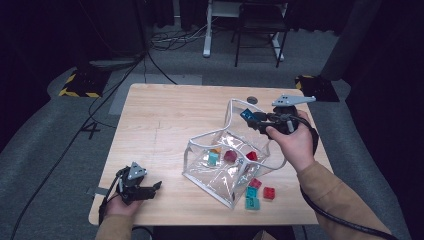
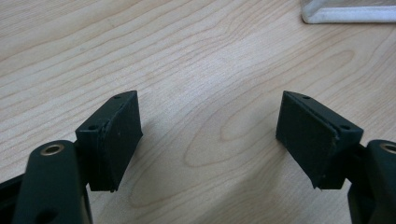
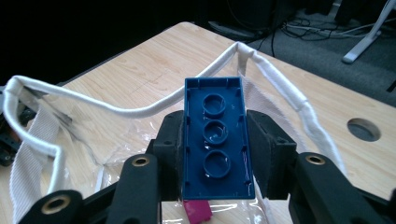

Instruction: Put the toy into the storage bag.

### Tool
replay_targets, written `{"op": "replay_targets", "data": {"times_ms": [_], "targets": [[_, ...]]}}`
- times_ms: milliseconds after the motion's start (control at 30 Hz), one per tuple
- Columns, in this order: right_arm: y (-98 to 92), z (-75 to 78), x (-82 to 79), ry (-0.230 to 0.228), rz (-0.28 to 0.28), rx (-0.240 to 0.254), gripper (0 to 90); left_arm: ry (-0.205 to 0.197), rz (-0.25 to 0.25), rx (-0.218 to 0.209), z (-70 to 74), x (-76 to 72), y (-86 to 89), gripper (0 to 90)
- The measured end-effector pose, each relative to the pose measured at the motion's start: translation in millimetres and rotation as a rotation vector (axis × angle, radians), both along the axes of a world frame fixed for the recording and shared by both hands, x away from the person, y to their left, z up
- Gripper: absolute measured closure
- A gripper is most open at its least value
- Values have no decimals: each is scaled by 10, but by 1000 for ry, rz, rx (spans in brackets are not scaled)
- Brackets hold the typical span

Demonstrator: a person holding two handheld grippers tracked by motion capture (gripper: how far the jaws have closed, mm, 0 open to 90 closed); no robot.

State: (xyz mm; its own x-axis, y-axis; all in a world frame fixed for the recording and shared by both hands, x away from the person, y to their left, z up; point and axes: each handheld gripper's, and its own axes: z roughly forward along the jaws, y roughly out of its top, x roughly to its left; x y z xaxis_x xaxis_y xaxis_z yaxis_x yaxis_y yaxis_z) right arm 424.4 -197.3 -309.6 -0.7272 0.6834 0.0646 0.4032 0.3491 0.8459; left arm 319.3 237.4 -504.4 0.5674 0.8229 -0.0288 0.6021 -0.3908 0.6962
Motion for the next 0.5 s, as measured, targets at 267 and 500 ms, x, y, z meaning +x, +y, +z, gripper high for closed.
{"op": "replay_targets", "data": {"times_ms": [267, 500], "targets": [[147, -138, 144, 52, -23, -4, 594, 0, 0, 0, 0, 0, 0, 226], [195, -235, 215, 94, -50, -28, 594, 0, 0, 0, 0, 0, 0, 226]]}}
